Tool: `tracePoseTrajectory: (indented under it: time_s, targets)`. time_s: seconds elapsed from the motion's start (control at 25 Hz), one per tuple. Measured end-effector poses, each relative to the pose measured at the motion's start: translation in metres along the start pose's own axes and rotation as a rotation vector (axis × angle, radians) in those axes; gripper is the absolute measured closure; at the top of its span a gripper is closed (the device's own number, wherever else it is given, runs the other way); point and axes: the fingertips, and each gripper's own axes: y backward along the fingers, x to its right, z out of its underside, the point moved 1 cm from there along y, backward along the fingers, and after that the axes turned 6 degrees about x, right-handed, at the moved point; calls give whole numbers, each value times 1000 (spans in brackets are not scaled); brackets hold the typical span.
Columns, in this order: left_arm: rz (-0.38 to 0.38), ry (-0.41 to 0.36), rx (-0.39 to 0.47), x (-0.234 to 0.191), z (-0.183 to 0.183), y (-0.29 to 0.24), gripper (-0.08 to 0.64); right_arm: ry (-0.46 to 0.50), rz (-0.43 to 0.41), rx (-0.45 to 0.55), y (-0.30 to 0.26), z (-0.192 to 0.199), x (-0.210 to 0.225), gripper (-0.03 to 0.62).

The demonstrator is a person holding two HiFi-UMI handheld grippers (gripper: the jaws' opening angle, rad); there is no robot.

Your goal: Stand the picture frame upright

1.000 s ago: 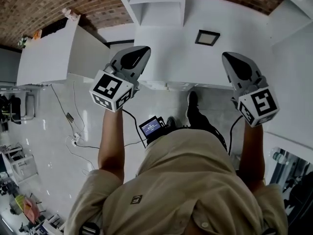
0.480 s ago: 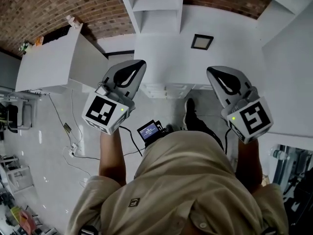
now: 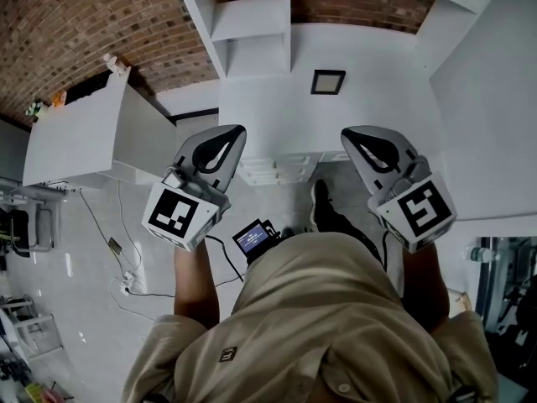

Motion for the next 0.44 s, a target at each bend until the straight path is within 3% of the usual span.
tracePoseTrajectory:
  time_s: [0.44]
  targets:
    - [23,12,-13,14,1,3,554,-30,21,-17,12,8,-2,591]
